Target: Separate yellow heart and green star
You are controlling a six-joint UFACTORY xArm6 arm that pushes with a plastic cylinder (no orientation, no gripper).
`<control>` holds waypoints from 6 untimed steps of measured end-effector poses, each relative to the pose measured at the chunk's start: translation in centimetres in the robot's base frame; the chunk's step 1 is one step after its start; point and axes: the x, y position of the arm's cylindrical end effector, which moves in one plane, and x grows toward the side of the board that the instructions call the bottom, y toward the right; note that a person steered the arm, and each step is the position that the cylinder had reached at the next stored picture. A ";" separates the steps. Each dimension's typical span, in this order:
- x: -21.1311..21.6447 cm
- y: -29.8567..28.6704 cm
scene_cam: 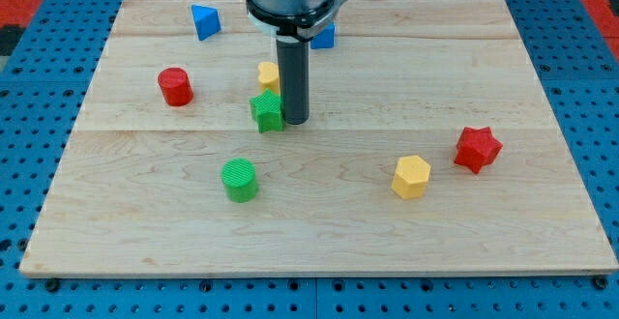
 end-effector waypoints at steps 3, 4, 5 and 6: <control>-1.2 -9.0; -0.6 -16.0; -3.6 -11.1; -4.3 -5.3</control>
